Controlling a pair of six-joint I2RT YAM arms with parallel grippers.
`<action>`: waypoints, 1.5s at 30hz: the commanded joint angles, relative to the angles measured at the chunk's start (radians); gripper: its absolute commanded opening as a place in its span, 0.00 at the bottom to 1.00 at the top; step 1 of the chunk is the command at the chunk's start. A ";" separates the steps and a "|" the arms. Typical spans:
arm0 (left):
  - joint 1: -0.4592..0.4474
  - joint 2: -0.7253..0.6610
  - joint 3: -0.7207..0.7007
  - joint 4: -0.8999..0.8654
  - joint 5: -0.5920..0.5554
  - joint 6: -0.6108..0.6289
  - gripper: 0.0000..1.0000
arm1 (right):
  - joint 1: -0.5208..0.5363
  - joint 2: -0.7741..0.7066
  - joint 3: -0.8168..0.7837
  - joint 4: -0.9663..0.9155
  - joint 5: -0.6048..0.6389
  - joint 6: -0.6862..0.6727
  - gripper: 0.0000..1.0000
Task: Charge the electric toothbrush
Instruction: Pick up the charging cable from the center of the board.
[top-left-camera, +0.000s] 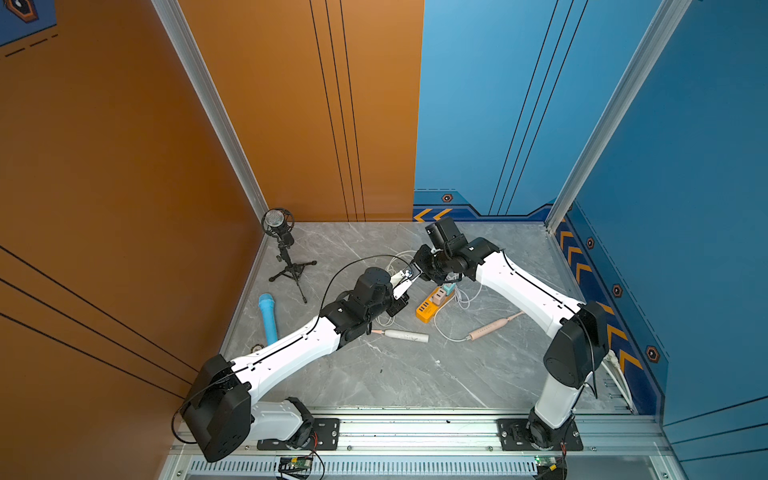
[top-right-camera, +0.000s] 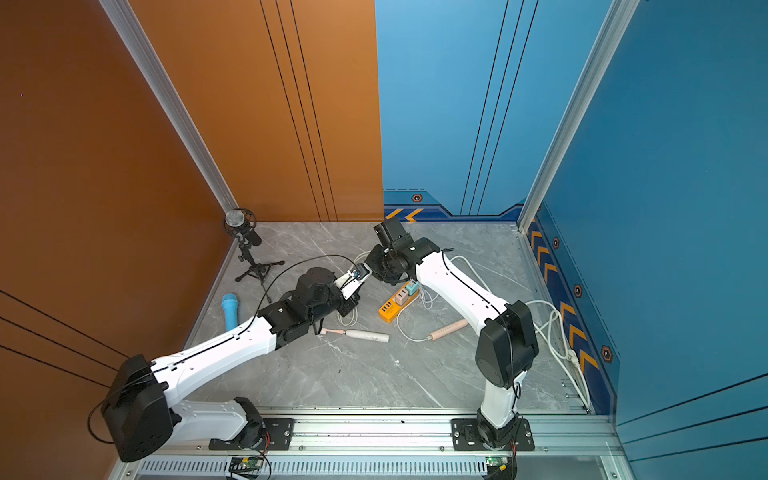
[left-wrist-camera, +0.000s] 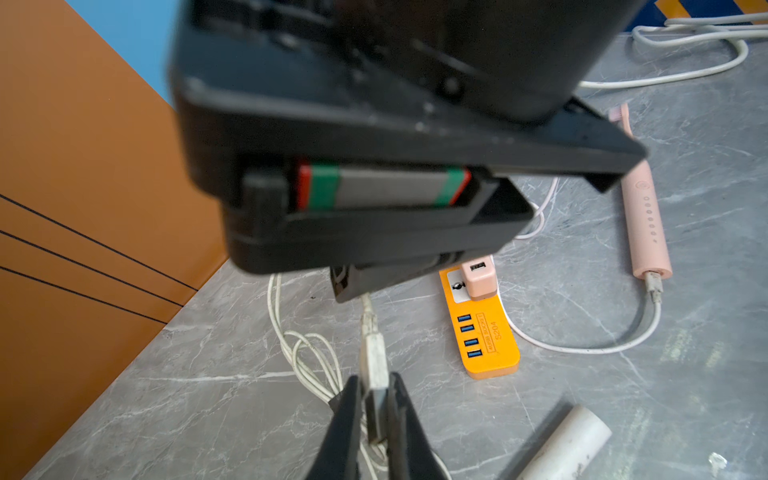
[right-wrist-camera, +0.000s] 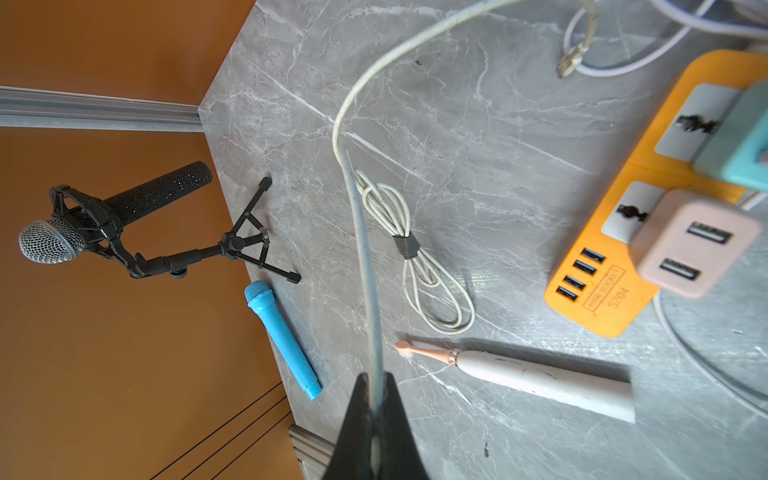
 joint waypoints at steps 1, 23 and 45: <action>0.010 0.016 0.029 0.013 0.042 0.006 0.07 | 0.005 0.001 0.021 -0.029 -0.018 0.017 0.00; 0.204 0.080 0.210 -0.202 0.389 -0.727 0.00 | -0.145 -0.274 -0.430 0.576 -0.414 -0.249 0.47; 0.174 0.088 0.268 -0.053 0.547 -0.950 0.00 | -0.145 -0.225 -0.638 1.321 -0.485 0.116 0.37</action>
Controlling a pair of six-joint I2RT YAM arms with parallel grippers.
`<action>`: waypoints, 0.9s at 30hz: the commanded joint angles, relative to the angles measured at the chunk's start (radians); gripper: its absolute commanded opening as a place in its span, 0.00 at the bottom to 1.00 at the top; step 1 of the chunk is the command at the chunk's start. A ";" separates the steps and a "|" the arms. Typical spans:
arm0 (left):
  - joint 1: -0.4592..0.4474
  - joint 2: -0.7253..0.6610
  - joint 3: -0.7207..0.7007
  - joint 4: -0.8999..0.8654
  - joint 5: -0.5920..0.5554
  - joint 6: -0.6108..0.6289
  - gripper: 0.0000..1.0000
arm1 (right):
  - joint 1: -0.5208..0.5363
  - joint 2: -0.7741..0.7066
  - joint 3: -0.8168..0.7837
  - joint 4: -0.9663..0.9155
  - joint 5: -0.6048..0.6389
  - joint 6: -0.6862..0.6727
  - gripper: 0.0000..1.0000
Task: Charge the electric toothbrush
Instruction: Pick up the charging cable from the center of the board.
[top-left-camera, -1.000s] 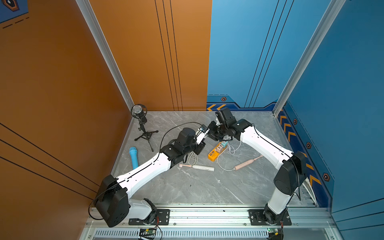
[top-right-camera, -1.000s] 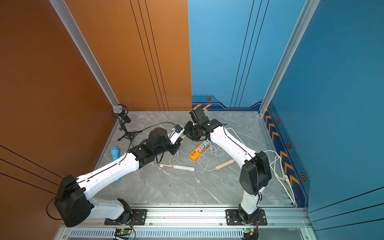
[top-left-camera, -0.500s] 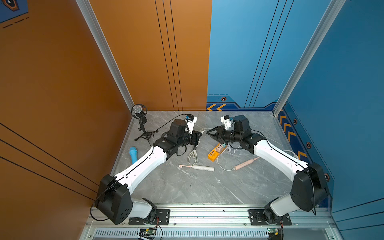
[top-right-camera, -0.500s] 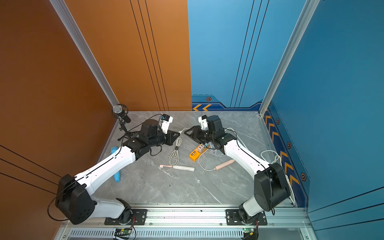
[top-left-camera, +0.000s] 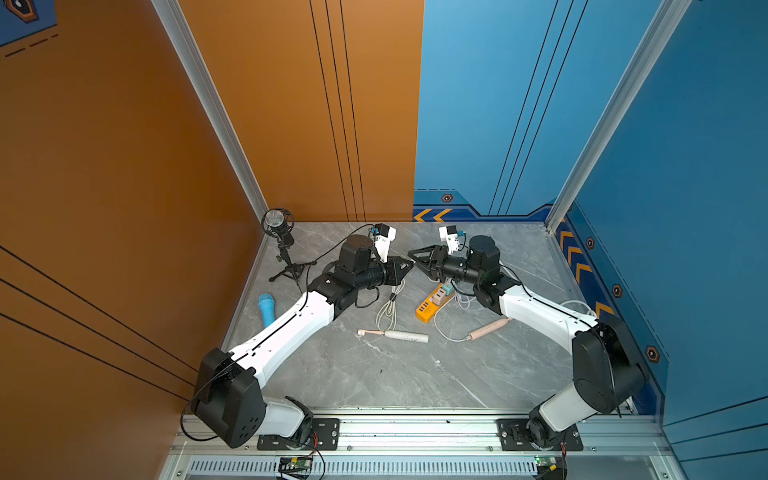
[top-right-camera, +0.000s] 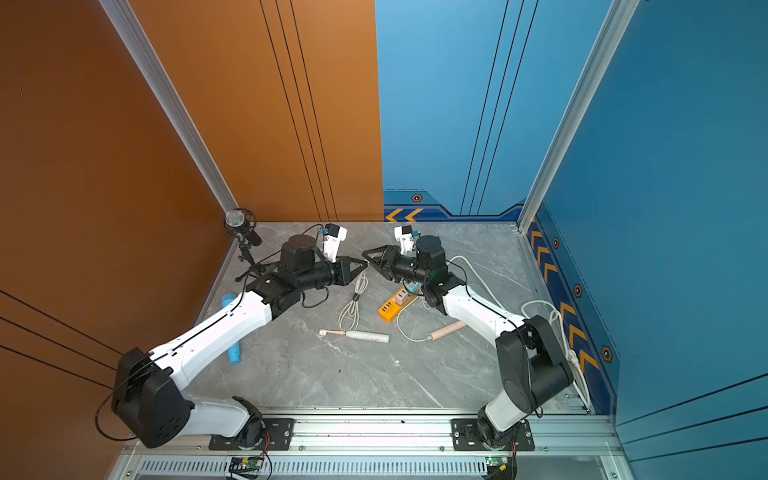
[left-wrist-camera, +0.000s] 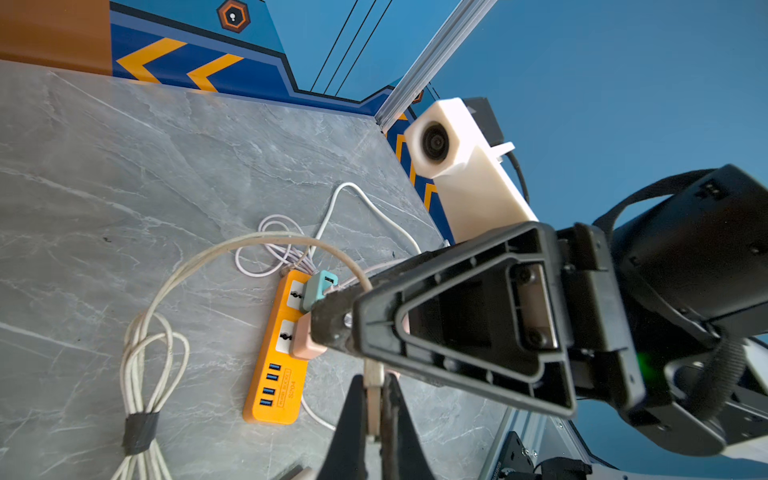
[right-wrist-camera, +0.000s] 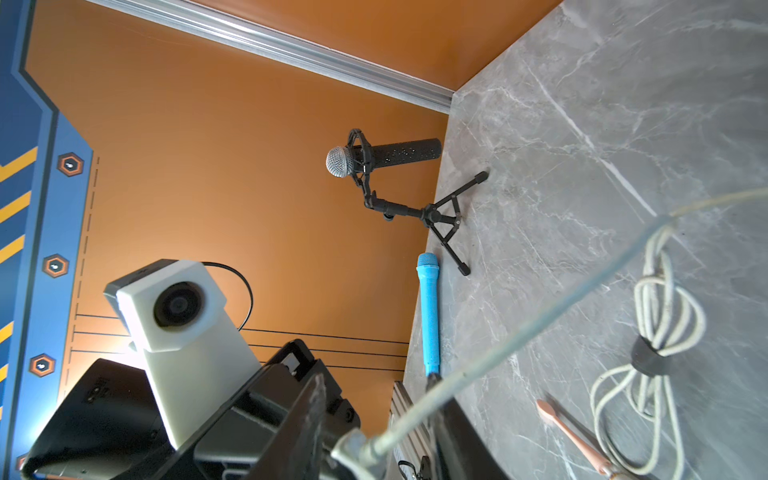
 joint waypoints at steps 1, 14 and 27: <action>-0.009 0.006 0.041 0.036 0.040 -0.029 0.00 | -0.003 -0.016 -0.015 0.162 -0.030 0.057 0.36; -0.006 0.029 0.048 0.036 0.033 -0.065 0.00 | -0.034 -0.102 -0.064 0.182 -0.032 0.009 0.05; -0.041 0.039 0.089 -0.095 -0.041 0.007 0.27 | -0.126 -0.152 -0.173 0.092 -0.017 -0.225 0.00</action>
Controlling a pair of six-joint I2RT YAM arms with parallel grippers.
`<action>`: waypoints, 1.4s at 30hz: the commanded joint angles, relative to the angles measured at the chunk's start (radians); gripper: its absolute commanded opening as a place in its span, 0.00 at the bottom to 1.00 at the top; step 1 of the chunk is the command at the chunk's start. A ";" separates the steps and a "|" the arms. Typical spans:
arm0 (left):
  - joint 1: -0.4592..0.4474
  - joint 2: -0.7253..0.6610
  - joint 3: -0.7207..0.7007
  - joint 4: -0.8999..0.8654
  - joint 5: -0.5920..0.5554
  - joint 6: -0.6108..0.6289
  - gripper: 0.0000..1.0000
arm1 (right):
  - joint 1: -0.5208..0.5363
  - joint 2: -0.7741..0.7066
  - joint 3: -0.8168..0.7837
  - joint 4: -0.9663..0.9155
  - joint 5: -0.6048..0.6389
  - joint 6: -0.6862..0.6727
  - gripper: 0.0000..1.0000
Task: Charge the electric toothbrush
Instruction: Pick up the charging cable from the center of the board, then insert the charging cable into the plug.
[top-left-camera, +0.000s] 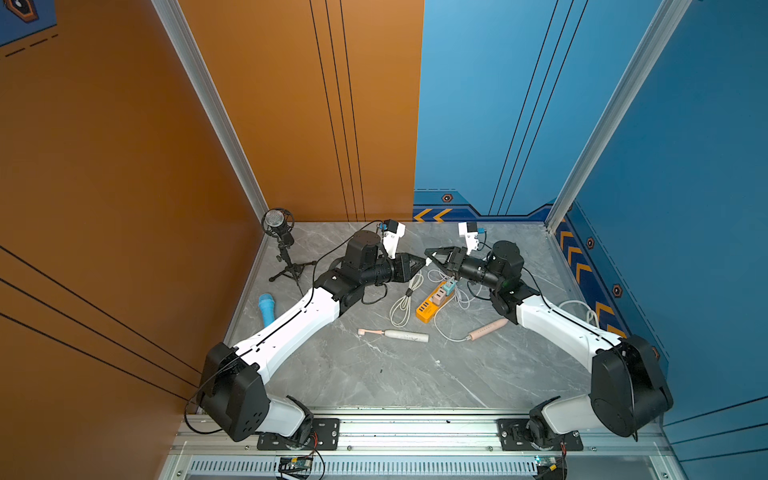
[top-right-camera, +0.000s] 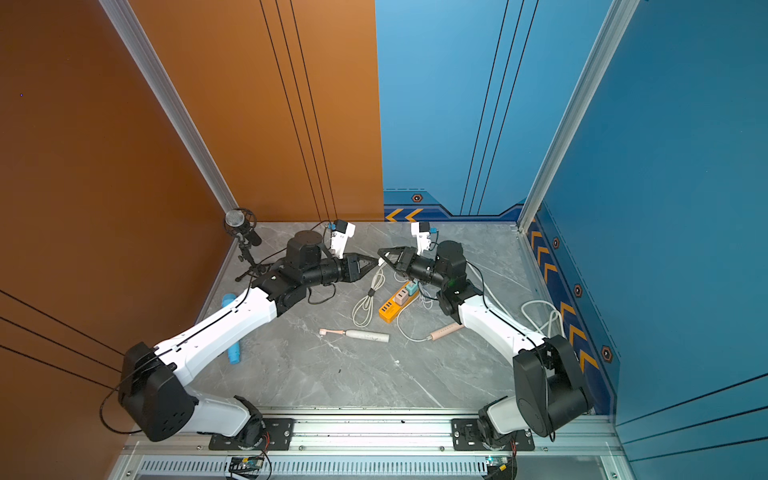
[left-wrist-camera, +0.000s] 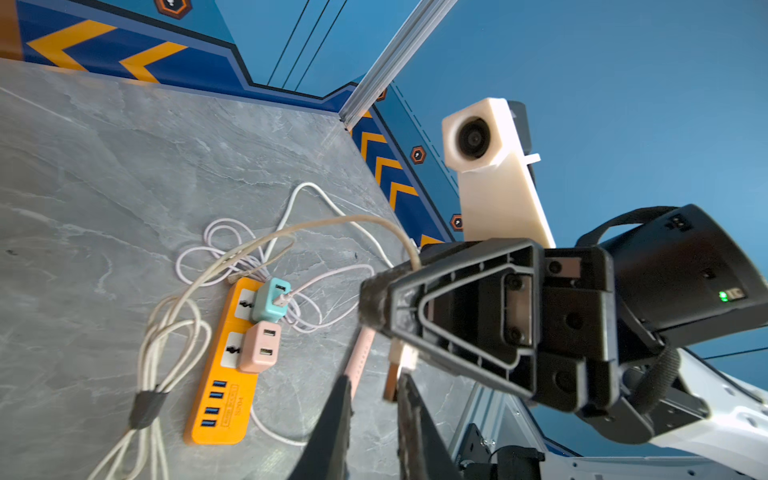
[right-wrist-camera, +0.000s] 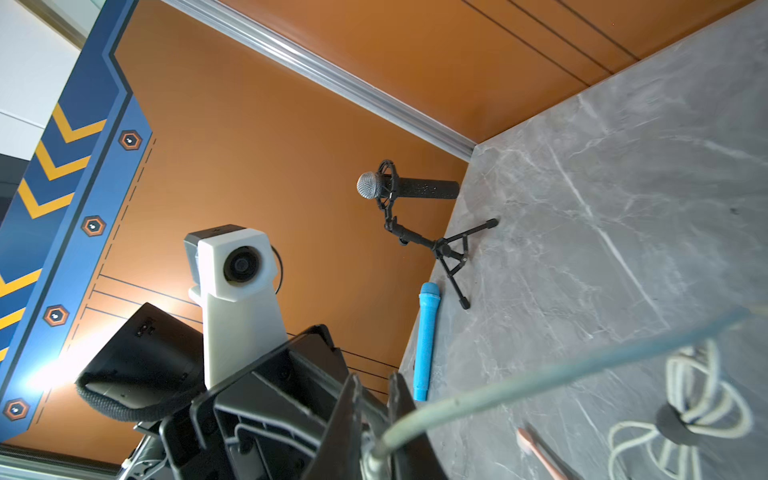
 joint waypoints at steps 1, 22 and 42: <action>-0.011 -0.004 0.024 -0.090 -0.067 0.044 0.31 | -0.031 -0.004 -0.038 0.011 -0.004 -0.113 0.00; -0.176 0.021 -0.062 -0.268 -0.317 0.322 0.37 | 0.009 0.004 -0.196 -0.197 0.266 -0.940 0.00; -0.190 0.155 -0.085 -0.269 -0.321 0.401 0.47 | 0.046 0.179 -0.254 0.069 0.365 -1.075 0.00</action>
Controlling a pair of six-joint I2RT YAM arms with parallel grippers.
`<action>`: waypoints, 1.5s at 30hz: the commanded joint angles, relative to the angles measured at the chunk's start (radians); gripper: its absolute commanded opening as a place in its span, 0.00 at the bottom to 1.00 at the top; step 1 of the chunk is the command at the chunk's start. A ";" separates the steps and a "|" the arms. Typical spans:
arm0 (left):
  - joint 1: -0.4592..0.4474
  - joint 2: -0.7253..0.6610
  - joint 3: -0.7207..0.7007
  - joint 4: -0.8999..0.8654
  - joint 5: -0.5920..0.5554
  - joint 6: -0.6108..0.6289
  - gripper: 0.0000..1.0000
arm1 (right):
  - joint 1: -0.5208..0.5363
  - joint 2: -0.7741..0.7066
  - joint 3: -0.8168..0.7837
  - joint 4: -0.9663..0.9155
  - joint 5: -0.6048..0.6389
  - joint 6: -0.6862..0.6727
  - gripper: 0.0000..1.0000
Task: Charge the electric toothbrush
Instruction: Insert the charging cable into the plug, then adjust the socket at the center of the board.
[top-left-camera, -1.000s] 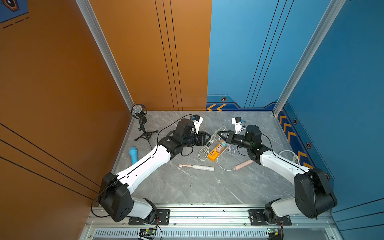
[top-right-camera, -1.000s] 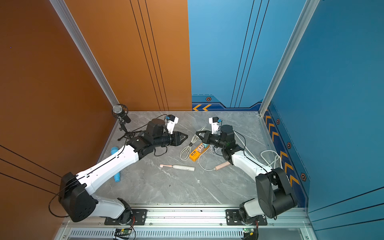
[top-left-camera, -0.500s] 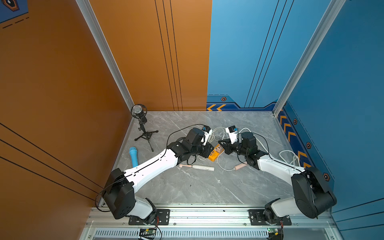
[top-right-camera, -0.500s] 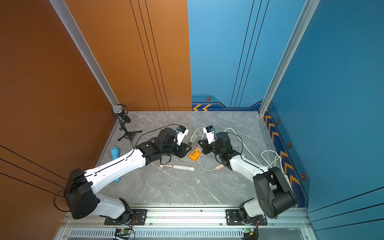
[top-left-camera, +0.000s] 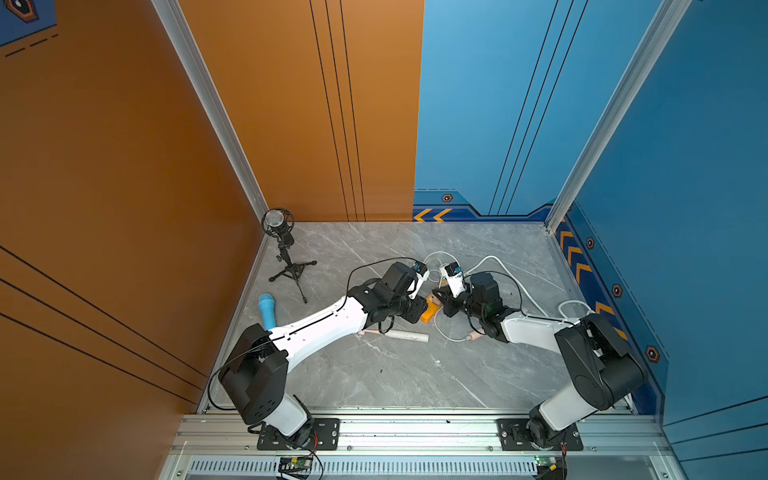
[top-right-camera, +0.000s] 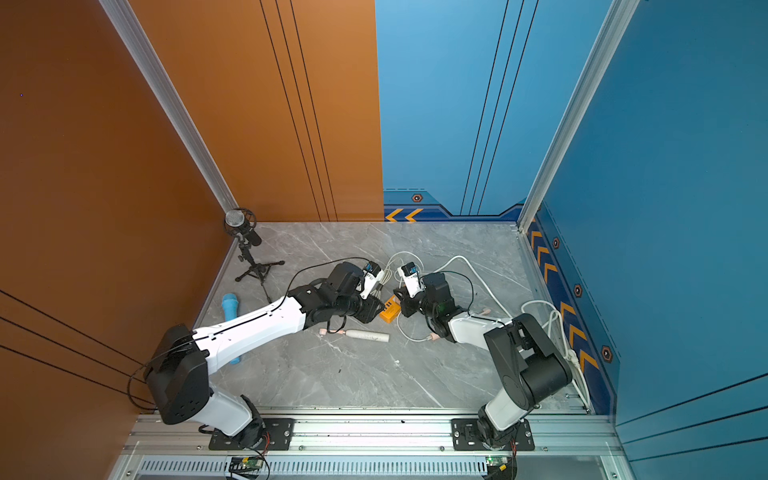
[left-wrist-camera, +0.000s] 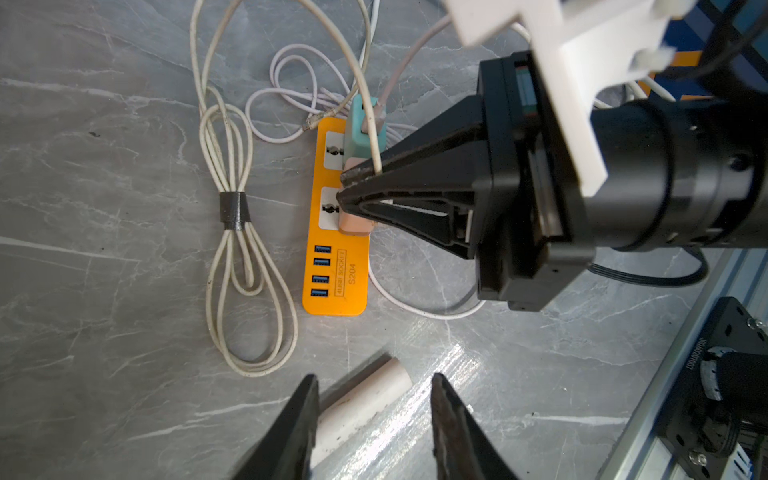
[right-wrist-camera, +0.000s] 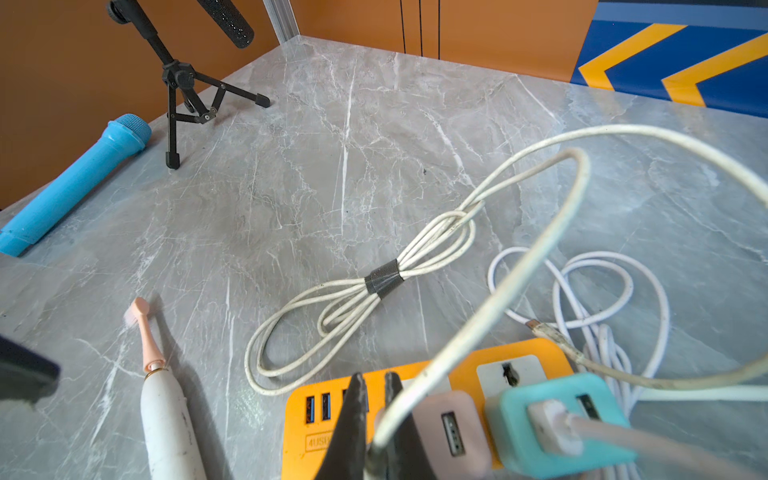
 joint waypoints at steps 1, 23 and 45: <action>0.006 0.037 -0.020 -0.016 0.006 0.022 0.47 | -0.010 0.020 -0.012 0.089 0.014 -0.028 0.00; 0.014 0.173 0.033 -0.051 0.040 0.053 0.59 | -0.038 0.090 0.016 0.121 -0.057 -0.060 0.00; 0.060 0.454 0.232 -0.054 0.042 0.169 0.67 | -0.026 0.093 -0.035 0.175 0.000 -0.034 0.00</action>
